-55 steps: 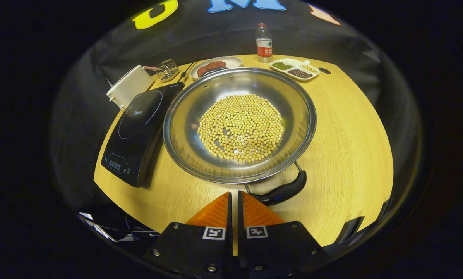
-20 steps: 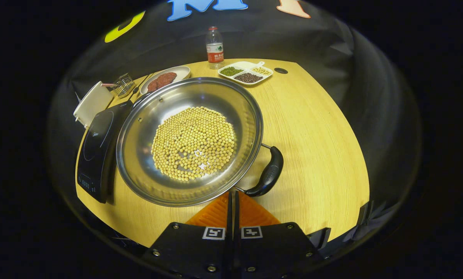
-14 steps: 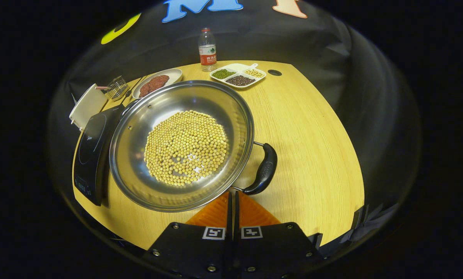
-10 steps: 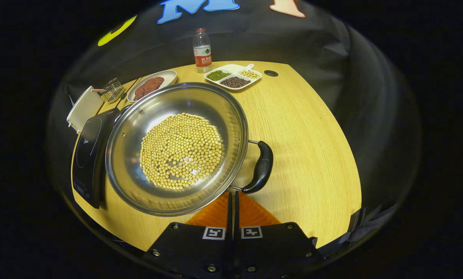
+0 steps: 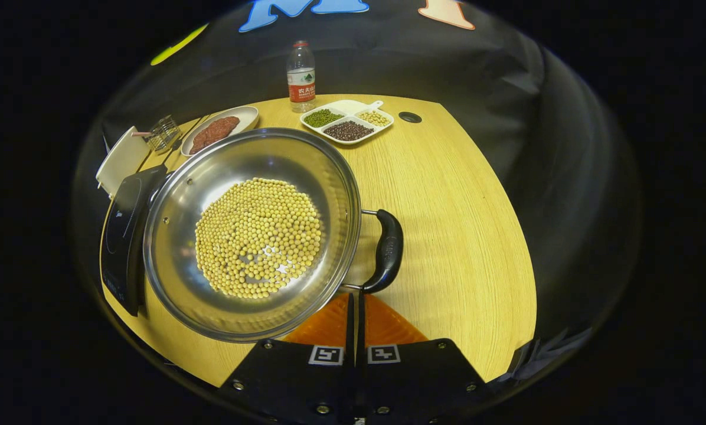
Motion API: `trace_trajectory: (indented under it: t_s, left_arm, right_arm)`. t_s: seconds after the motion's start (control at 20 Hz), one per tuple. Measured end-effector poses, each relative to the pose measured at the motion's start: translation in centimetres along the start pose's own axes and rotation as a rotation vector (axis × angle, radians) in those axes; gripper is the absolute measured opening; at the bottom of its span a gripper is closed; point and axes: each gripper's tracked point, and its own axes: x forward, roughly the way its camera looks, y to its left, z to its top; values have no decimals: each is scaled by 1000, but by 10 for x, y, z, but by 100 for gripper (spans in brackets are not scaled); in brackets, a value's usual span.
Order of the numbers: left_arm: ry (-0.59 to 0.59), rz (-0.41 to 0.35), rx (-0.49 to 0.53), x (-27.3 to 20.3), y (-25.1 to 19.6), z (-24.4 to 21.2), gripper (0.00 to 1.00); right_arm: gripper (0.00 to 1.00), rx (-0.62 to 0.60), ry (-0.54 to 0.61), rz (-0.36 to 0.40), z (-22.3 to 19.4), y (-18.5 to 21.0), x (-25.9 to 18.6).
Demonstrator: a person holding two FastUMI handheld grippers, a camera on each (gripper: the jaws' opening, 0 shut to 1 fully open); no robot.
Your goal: First push the handle of the pot to place it horizontally, then grasp the pot with both hands and set it on the induction cooktop.
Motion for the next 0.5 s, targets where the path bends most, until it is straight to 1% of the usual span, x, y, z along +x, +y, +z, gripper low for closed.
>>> trace_trajectory:
  t_s: [0.25, 0.3, 0.35, 0.5]
  left_arm:
    - [6, 13, 4, 0, 1, -2, 95]
    - [7, 16, 4, 0, 1, -1, 97]
    - [7, 18, 3, 2, 1, -2, 95]
    - [11, 26, 0, 2, 2, -3, 95]
  right_arm:
    - [1, 11, -4, -14, 12, -12, 10]
    - [1, 22, -9, -14, 17, -14, 12]
    - [1, 32, -13, -12, 18, -16, 13]
    - [1, 55, -20, -9, 26, -18, 18]
